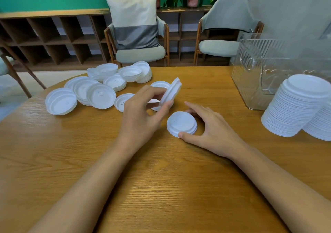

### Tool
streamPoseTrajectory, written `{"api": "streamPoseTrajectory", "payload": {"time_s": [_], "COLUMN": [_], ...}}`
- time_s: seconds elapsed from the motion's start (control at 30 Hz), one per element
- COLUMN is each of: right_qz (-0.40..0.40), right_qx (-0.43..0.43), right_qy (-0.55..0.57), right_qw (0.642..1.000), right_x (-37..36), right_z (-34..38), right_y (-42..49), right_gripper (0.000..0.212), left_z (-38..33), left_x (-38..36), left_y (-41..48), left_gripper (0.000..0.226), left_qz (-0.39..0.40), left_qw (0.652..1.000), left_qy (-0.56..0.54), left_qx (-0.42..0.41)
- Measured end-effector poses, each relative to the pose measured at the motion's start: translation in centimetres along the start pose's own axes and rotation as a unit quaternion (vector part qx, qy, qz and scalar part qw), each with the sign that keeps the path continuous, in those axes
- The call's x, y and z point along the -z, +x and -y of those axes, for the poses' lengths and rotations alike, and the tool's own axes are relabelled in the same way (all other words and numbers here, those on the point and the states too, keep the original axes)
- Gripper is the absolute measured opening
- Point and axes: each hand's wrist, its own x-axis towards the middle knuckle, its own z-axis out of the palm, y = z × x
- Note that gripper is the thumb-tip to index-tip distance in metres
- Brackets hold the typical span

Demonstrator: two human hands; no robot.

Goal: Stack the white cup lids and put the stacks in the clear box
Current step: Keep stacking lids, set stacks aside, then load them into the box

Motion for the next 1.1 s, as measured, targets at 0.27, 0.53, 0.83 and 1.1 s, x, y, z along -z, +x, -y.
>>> {"api": "streamPoseTrajectory", "payload": {"time_s": [0.27, 0.53, 0.83, 1.1], "right_qz": [-0.001, 0.006, -0.004, -0.003], "right_qx": [-0.013, -0.018, -0.007, -0.011], "right_qy": [0.062, 0.048, 0.002, -0.014], "right_qw": [0.998, 0.999, 1.000, 1.000], "right_x": [-0.1, 0.0, 0.3, 0.1], "right_z": [-0.3, -0.5, -0.1, 0.0], "right_y": [0.0, 0.0, -0.2, -0.2], "right_gripper": [0.111, 0.109, 0.094, 0.098], "left_z": [-0.3, 1.6, 1.3, 1.4], "left_x": [-0.6, -1.5, -1.6, -1.7], "left_y": [0.1, -1.0, -1.2, -1.3], "left_gripper": [0.018, 0.019, 0.031, 0.047], "left_qz": [0.057, 0.092, 0.158, 0.150], "left_qw": [0.938, 0.975, 0.973, 0.978], "left_qy": [-0.189, -0.008, -0.006, 0.023], "left_qx": [0.284, 0.202, 0.166, 0.140]}}
